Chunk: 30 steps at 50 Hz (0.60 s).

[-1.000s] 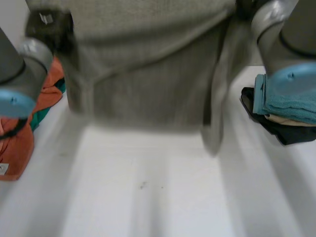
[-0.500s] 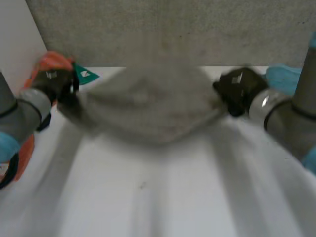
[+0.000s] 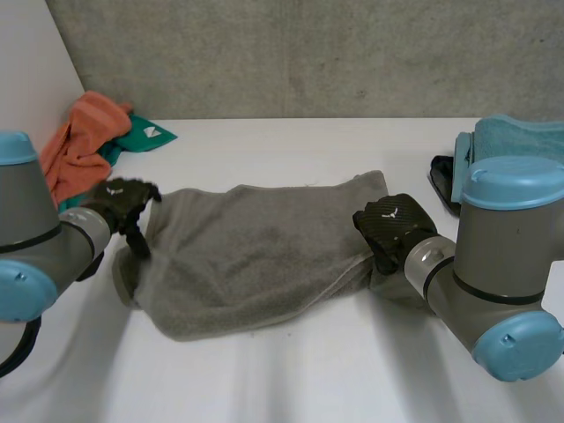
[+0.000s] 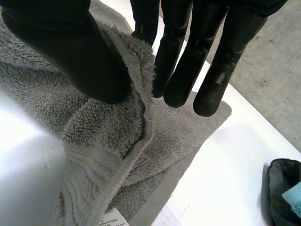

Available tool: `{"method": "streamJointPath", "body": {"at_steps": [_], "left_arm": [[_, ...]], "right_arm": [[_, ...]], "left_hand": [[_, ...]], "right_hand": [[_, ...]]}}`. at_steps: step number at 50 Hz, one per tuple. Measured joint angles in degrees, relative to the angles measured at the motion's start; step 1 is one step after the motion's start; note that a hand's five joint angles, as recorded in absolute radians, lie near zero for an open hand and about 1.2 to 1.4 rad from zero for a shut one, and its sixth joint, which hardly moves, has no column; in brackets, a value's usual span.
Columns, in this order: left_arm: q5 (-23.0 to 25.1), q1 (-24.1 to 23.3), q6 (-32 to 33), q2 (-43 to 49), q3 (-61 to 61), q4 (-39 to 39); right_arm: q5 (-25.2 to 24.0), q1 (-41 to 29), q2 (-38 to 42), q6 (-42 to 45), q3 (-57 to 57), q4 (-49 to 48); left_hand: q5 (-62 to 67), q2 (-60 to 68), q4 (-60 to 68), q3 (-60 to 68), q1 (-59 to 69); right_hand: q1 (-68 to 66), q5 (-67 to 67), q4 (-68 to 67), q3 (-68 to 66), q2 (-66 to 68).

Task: Fold the laundry.

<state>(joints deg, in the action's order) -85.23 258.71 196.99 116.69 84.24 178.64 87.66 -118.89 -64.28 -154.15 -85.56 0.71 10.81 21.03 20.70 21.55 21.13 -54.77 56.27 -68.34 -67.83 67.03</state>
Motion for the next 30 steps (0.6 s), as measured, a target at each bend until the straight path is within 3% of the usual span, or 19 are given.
{"method": "streamJointPath", "body": {"at_steps": [4,11,15,19,23,24,30], "left_arm": [[0.12,-1.71,0.04,-7.35,7.07,6.36],[1.96,-3.59,1.47,-17.41,21.5,15.2],[4.22,-3.93,3.25,-21.08,28.09,16.66],[6.88,-4.17,6.11,-24.29,36.04,16.72],[7.68,-4.45,7.44,-24.92,40.42,16.39],[7.75,-4.55,7.65,-24.58,41.59,16.27],[7.57,-4.44,7.62,-21.8,42.82,16.24]], "right_arm": [[0.04,0.11,-0.22,-0.19,-0.68,-0.44],[-0.02,0.32,-0.81,-0.05,-2.19,-1.44],[-0.03,0.3,-1.52,-0.04,-2.77,-1.71],[-0.07,0.27,-2.25,-0.06,-3.32,-1.84],[-0.1,0.21,-2.48,-0.09,-3.61,-1.91],[-0.11,0.18,-2.5,-0.09,-3.68,-1.92],[-0.12,0.15,-2.47,-0.1,-3.81,-1.98]], "left_hand": [[-7.67,-7.52,-7.31,-7.84,-7.56],[-6.23,-6.14,-6.14,-6.82,-6.22],[-1.59,-1.88,-1.5,-2.52,-1.48],[11.62,11.73,11.78,10.73,12.62],[11.62,11.73,11.78,10.73,12.62],[24.63,24.77,25.04,24.17,25.21],[25.58,25.59,25.97,24.94,25.33]], "right_hand": [[0.0,0.0,0.0,0.0,0.0],[0.0,0.0,0.0,0.0,0.0],[0.0,0.0,0.0,0.0,0.0],[0.0,0.0,0.0,0.0,0.0],[0.0,0.0,0.0,0.0,0.0],[0.0,0.0,0.0,0.0,0.0],[0.0,0.0,0.0,0.0,0.0]]}}
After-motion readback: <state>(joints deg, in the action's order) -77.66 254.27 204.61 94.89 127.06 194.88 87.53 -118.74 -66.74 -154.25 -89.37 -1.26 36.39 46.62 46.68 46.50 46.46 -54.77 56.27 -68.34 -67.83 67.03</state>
